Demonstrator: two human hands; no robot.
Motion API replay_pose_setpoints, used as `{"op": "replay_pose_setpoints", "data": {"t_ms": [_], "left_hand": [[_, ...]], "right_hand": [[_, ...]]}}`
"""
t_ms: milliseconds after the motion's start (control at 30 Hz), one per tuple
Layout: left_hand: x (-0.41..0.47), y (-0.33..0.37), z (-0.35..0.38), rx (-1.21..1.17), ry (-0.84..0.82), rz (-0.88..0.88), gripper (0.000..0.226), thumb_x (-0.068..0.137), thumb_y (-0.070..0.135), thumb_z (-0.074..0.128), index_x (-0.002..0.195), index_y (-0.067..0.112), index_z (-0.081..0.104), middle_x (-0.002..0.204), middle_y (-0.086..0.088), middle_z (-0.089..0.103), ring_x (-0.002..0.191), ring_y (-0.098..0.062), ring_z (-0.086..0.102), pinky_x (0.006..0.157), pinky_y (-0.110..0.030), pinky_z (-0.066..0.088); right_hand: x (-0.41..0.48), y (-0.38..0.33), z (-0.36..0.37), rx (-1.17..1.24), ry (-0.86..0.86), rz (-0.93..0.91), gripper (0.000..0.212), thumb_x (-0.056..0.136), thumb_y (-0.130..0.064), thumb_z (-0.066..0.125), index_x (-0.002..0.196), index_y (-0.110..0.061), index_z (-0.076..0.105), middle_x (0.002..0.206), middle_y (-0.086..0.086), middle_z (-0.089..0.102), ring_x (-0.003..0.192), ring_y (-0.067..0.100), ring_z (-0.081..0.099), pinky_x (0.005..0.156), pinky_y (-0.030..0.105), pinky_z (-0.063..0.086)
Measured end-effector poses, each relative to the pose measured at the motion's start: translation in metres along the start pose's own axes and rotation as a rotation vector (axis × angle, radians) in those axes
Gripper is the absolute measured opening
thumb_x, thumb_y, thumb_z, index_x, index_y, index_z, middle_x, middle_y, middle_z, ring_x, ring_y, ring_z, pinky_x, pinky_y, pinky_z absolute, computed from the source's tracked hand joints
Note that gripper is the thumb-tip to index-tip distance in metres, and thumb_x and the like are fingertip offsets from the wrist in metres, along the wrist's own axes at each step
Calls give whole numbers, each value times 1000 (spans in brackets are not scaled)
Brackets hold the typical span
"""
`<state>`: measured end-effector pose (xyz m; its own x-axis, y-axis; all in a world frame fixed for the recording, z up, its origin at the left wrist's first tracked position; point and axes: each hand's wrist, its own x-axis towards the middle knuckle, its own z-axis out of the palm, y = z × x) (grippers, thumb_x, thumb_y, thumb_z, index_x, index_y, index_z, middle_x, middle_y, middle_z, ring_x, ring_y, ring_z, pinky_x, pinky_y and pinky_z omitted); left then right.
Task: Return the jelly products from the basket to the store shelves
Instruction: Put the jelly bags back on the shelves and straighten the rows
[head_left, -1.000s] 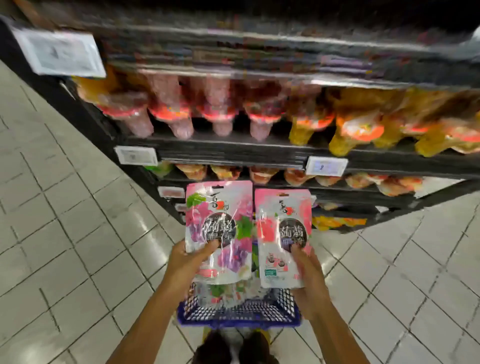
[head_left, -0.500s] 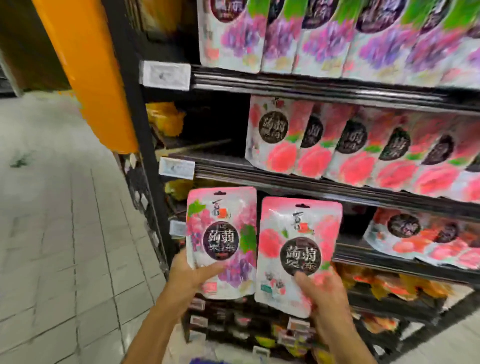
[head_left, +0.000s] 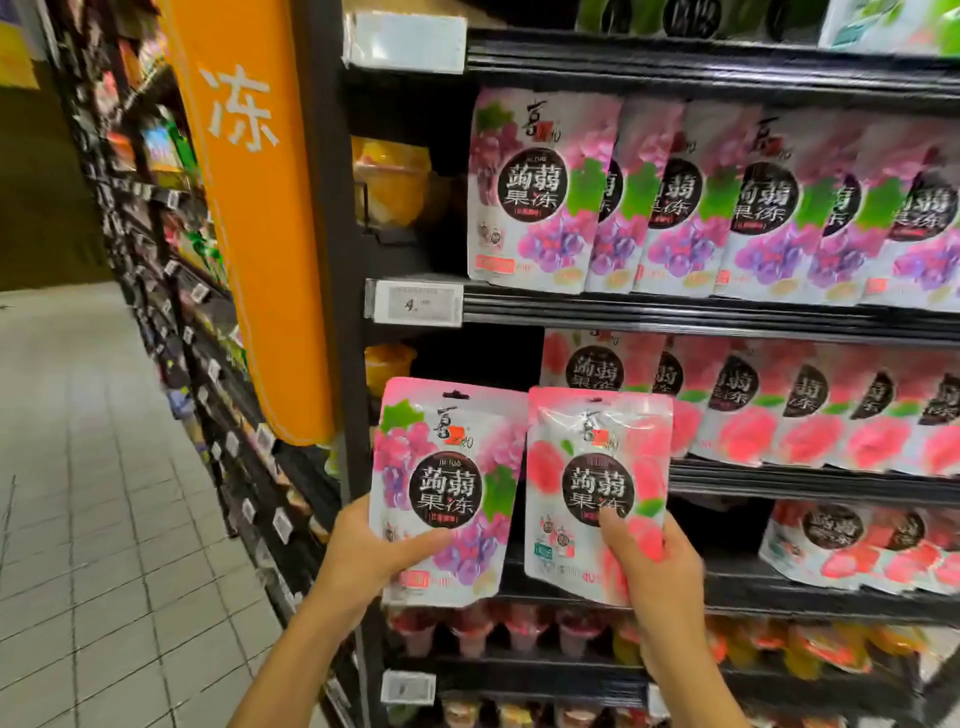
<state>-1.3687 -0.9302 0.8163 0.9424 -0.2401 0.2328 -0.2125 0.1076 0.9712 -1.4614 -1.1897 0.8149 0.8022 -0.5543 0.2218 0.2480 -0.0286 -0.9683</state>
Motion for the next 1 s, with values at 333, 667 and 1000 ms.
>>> {"op": "replay_pose_setpoints", "data": {"t_ms": [333, 667, 1000], "left_hand": [[18, 4, -6, -45, -47, 9, 58, 55, 15, 89, 109, 12, 68, 94, -7, 77, 85, -24, 75, 63, -28, 59], [30, 10, -12, -89, -43, 47, 60, 54, 22, 94, 107, 16, 68, 94, -8, 77, 85, -25, 75, 60, -29, 58], [34, 11, -19, -100, -34, 93, 65, 39, 51, 95, 99, 35, 73, 97, -6, 77, 87, -24, 75, 65, -29, 59]], "right_hand": [[36, -24, 39, 38, 76, -40, 24, 72, -41, 81, 89, -27, 71, 85, -5, 75, 77, 9, 71, 62, 18, 53], [75, -34, 84, 64, 67, -72, 31, 75, -40, 81, 98, -22, 71, 97, 2, 74, 98, 17, 67, 86, 35, 54], [98, -27, 106, -84, 76, -171, 91, 72, -47, 80, 145, -10, 40, 149, 4, 45, 133, 7, 35, 112, 30, 30]]}}
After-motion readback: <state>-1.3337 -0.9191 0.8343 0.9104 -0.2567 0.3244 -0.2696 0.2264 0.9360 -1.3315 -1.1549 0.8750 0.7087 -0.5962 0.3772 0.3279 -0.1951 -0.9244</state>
